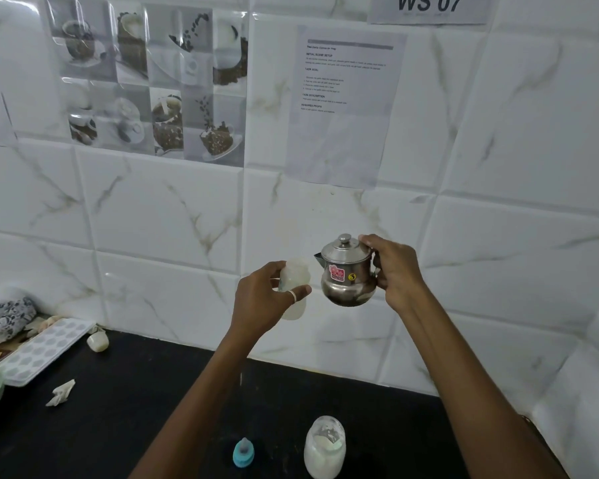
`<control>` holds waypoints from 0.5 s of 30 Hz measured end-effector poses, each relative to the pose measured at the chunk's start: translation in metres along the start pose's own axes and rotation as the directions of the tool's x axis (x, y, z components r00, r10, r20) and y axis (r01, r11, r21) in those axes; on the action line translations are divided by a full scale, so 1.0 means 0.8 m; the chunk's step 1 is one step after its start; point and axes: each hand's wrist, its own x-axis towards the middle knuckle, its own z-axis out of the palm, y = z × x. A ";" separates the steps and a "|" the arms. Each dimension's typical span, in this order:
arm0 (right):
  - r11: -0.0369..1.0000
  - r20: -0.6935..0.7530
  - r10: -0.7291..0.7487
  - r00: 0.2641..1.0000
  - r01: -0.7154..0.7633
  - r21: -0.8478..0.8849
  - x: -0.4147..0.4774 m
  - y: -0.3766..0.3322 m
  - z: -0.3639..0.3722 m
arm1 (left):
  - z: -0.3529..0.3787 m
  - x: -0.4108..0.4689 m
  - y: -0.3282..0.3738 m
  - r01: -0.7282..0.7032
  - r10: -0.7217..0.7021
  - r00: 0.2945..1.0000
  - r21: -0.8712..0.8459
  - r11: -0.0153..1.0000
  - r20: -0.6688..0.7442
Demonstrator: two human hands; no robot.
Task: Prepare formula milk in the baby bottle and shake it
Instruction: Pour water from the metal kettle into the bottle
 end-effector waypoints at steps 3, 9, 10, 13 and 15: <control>0.998 -0.029 0.043 0.999 -0.041 0.055 -0.001 0.012 -0.008 | 0.004 0.001 0.002 -0.002 0.002 1.000 0.000 1.000 0.010; 0.990 -0.046 0.059 0.997 -0.053 0.130 0.000 0.019 -0.025 | 0.017 0.002 0.006 -0.003 0.003 0.999 -0.005 1.000 0.040; 0.989 -0.050 0.059 0.997 -0.052 0.137 0.001 0.020 -0.029 | 0.020 0.002 0.006 -0.002 0.003 0.999 -0.007 1.000 0.043; 0.988 -0.073 0.062 0.995 -0.051 0.144 0.002 0.024 -0.042 | 0.029 0.000 0.008 0.001 0.000 0.999 -0.009 1.000 0.053; 0.987 -0.090 0.072 0.993 -0.057 0.153 0.002 0.029 -0.053 | 0.035 -0.001 0.009 0.001 0.000 0.998 -0.015 1.000 0.057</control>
